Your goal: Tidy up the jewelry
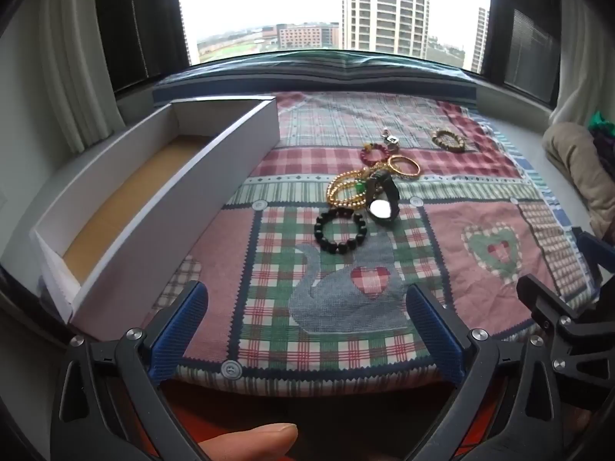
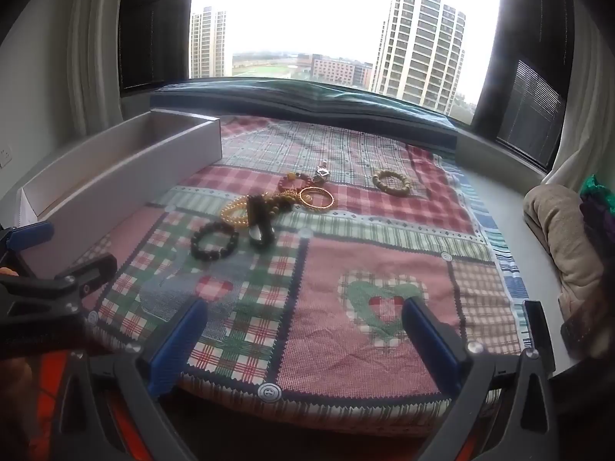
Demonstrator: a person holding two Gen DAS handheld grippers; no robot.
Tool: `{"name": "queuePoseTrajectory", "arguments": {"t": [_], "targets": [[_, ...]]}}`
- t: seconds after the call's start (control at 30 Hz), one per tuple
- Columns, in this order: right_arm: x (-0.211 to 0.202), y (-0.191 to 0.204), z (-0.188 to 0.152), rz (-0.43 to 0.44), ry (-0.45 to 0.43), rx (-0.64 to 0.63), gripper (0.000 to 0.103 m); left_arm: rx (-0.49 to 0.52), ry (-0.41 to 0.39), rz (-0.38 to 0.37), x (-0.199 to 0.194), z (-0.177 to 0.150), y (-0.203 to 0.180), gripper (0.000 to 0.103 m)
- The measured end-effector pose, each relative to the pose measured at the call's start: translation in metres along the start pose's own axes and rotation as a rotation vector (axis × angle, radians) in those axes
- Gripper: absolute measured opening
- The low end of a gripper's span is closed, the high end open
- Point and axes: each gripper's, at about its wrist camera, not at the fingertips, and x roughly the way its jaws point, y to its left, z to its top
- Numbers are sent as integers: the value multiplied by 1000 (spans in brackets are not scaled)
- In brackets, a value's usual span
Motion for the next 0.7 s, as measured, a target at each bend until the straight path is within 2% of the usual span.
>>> {"name": "queuePoseTrajectory", "arguments": {"t": [0.03,0.1,0.2,0.37,0.6,0.7], "targets": [[0,0,0,-8,-7,-9,103,-32,-7,-37,-1,-1,8,103],[1,0,1,-7,-4,-6,103,-34,-4,-56,0,-1,11,103],[0,-1,-2,-3,-6,3,103,12,-24,-19,-2,2,3,103],[-3,-2,3,7,-6,15,103,42,-63,-29,-10,0,-7,103],[-3,-9,-4,7,-15,41,103,75,10,-29,-1,-3,-18,103],[-4,-12,-5,5,-18,54,103,69,15,-25,1,-5,-17,103]]}}
